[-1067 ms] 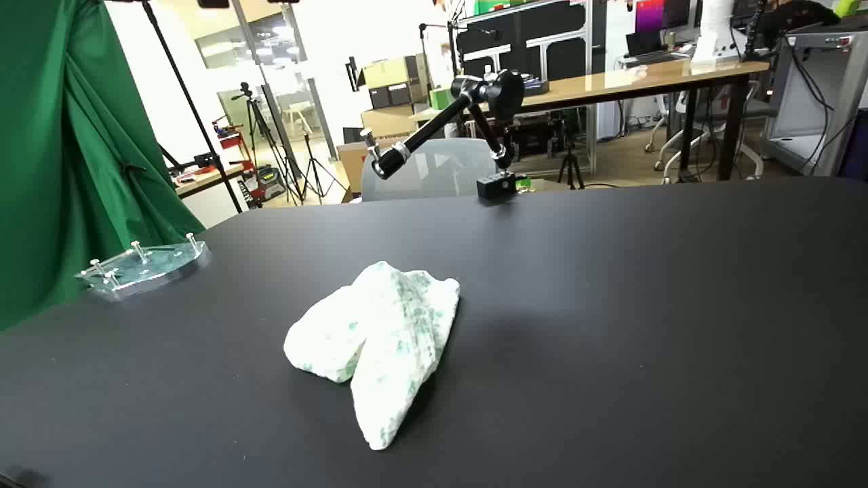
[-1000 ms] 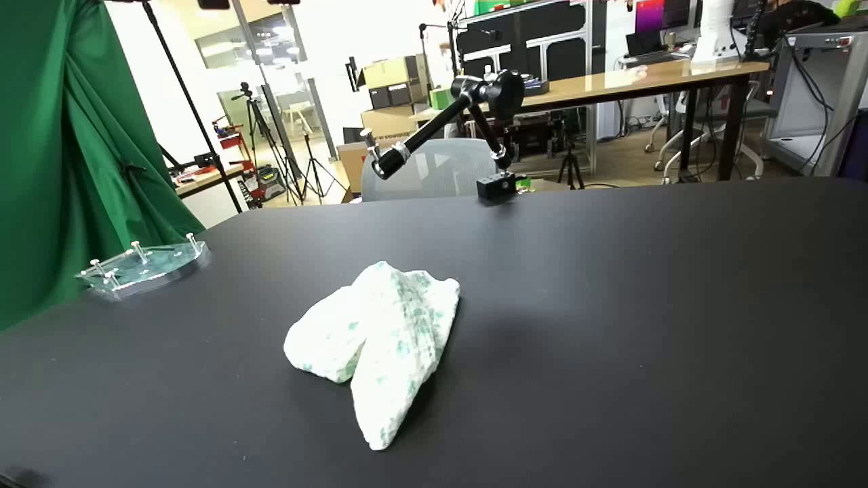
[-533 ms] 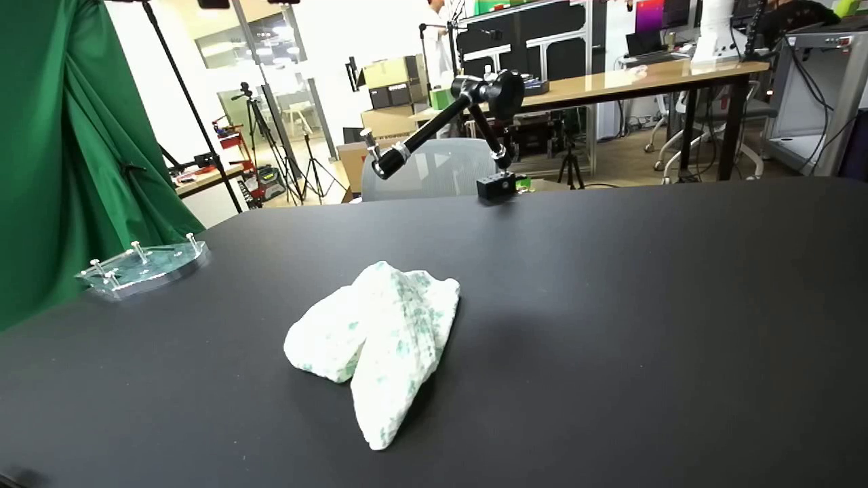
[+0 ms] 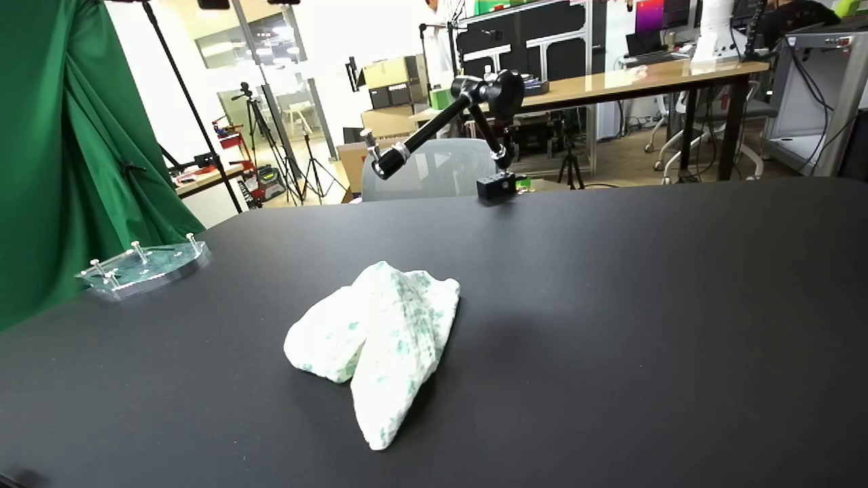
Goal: Pick up the towel from the table and put it on the metal bar.
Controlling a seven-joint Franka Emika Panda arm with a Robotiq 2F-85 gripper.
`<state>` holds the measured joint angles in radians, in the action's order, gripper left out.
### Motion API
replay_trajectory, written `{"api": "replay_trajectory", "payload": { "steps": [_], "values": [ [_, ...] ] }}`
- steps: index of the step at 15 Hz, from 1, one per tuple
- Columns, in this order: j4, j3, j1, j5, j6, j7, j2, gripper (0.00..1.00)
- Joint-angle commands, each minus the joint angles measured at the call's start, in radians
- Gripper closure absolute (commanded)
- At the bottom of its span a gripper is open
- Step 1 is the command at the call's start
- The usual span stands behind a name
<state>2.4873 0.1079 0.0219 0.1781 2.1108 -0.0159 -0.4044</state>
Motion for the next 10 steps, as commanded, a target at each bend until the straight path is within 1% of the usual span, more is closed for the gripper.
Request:
{"api": "replay_trajectory", "payload": {
  "steps": [1,5,8,10],
  "values": [
    [-0.013,-0.010,0.013,-0.007,0.053,-0.013,0.036,0.00],
    [-0.037,-0.001,0.016,-0.019,0.175,-0.063,0.171,0.00],
    [-0.024,-0.006,0.019,-0.036,0.268,-0.101,0.261,0.00],
    [-0.014,-0.010,0.026,-0.065,0.325,-0.100,0.311,0.00]
  ]
}}
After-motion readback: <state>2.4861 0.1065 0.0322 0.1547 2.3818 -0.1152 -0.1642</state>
